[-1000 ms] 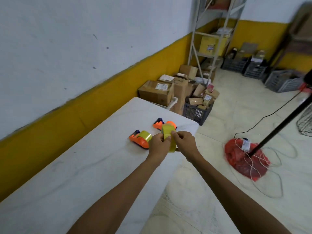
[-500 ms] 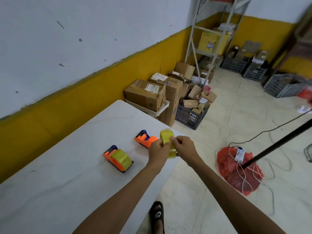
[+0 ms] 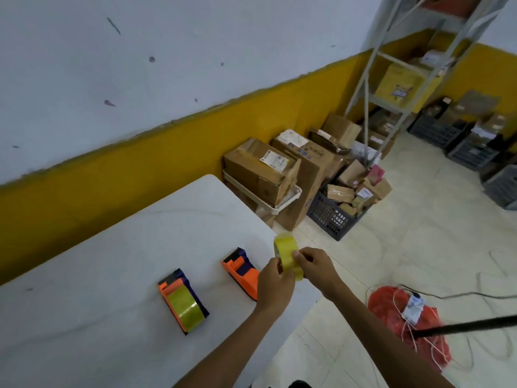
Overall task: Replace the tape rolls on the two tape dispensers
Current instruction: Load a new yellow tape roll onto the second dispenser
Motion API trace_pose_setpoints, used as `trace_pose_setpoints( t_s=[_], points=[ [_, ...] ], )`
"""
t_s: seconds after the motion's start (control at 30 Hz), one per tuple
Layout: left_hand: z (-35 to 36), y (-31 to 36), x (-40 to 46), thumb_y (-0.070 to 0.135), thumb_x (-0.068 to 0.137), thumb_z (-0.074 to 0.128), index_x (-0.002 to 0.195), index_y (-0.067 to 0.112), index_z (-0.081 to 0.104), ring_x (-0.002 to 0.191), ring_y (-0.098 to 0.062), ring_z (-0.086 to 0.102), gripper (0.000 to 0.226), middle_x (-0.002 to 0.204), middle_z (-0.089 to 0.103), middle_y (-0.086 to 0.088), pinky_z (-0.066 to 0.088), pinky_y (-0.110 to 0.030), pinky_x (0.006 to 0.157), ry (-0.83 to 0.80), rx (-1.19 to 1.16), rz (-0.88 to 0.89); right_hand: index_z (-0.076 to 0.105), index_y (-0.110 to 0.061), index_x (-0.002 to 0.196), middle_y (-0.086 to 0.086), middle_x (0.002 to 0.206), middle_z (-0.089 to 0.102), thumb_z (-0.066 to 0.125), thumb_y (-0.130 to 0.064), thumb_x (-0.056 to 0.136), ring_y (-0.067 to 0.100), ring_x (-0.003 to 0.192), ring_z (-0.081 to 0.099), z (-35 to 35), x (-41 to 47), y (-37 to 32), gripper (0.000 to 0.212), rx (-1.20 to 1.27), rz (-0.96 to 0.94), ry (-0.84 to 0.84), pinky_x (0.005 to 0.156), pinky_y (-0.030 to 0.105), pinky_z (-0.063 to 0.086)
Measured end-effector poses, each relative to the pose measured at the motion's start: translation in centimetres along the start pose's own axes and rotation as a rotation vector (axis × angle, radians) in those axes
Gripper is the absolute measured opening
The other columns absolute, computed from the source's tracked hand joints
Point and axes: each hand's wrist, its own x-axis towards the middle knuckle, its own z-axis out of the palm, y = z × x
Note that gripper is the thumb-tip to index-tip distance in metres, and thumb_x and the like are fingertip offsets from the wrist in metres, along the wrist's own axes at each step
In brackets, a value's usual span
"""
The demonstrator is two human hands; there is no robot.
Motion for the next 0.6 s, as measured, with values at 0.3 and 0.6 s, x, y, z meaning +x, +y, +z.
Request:
trace_pose_setpoints(
  t_s=[0.3, 0.6],
  points=[
    [-1.0, -4.4, 2.4, 0.008, 0.083, 0.049, 0.102, 0.017, 0.059, 0.091, -0.027, 0.058, 0.023, 0.097, 0.058, -0.008, 0.046, -0.034, 0.075, 0.524, -0.122, -0.261, 0.046, -0.008, 0.059, 0.001, 0.057, 0.043, 0.053, -0.057, 0.079, 0.018, 0.059, 0.047, 1.8, 5.5, 1.9, 0.054, 0.053, -0.107, -0.246, 0.06, 0.044, 0.05],
    [1.3, -4.7, 3.0, 0.015, 0.09, 0.044, 0.114, 0.008, 0.052, 0.067, -0.011, 0.05, 0.027, 0.096, 0.056, -0.007, 0.039, -0.024, 0.054, 0.578, -0.311, -0.63, 0.05, -0.007, 0.057, 0.002, 0.052, 0.046, 0.057, -0.037, 0.092, 0.014, 0.056, 0.047, 3.6, 8.3, 2.8, 0.046, -0.039, -0.286, -0.506, 0.061, 0.037, 0.046]
  ],
)
